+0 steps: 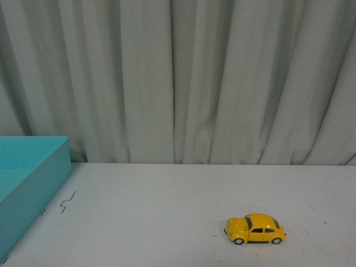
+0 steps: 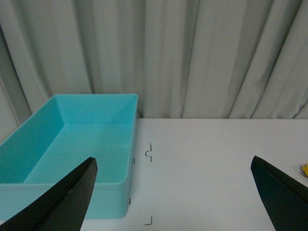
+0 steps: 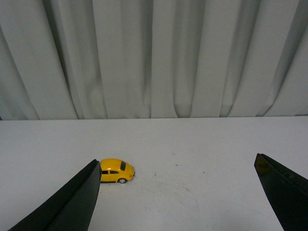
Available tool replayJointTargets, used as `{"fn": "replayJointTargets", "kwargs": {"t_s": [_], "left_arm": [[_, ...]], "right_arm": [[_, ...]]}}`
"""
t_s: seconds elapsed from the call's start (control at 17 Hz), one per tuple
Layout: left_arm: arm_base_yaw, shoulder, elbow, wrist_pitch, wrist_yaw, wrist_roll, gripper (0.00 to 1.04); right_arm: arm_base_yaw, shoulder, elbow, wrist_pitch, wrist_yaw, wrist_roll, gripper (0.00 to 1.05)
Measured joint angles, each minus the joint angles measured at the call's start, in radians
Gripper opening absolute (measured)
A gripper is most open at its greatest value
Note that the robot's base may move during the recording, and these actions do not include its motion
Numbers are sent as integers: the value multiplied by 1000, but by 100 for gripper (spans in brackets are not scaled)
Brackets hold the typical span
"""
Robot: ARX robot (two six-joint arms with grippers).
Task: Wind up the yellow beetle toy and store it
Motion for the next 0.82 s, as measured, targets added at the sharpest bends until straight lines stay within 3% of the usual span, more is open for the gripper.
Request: {"fn": "replayJointTargets", "kwargs": {"t_s": [0.82], "left_arm": [[0, 0, 0, -1, 0, 0, 98]], "right_arm": [[0, 0, 0, 0, 0, 0, 98]]}}
